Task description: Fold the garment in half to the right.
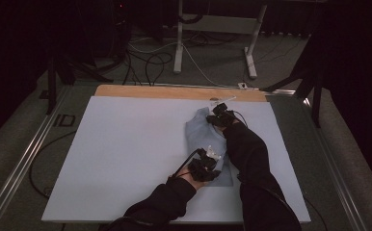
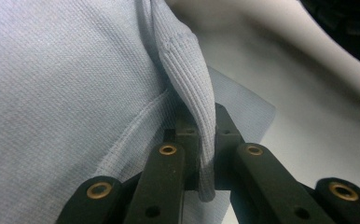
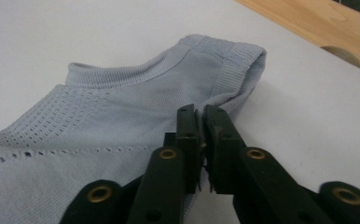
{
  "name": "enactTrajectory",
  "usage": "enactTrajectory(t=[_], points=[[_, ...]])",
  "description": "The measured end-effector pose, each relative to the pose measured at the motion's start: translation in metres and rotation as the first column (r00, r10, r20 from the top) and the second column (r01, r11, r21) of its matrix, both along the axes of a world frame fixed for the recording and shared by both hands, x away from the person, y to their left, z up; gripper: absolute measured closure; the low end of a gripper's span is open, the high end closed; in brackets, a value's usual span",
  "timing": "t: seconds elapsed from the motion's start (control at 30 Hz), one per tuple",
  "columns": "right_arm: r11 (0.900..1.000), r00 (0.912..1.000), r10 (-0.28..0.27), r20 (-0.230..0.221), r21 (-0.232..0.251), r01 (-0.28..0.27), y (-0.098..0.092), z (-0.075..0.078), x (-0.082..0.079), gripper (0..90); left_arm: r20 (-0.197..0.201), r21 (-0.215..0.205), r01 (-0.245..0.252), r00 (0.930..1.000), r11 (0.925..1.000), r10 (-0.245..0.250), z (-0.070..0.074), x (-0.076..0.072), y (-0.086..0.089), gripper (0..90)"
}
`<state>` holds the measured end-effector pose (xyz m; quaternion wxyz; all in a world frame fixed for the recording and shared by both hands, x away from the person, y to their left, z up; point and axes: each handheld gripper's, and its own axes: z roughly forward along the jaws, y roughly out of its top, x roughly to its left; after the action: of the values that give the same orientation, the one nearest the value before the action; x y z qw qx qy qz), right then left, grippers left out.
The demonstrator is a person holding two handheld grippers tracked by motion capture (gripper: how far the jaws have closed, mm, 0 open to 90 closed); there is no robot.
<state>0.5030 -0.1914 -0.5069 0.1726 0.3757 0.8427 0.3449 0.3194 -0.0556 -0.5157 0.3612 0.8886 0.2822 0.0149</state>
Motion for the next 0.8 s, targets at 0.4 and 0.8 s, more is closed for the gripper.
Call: enactTrajectory(t=[0.4,0.8], points=[[0.993,0.9981,0.055,0.028,0.102,-0.057,-0.014,0.034,-0.016,18.4,0.000,0.008,0.001,1.0000,1.0000,-0.001,0.005,-0.004,-0.002,85.7],[0.987,0.9967,0.063,0.051,0.144,-0.070,-0.017,0.048,-0.038,13.8,0.008,0.016,0.061,0.9981,0.9980,-0.061,0.012,-0.015,-0.020,79.7]])
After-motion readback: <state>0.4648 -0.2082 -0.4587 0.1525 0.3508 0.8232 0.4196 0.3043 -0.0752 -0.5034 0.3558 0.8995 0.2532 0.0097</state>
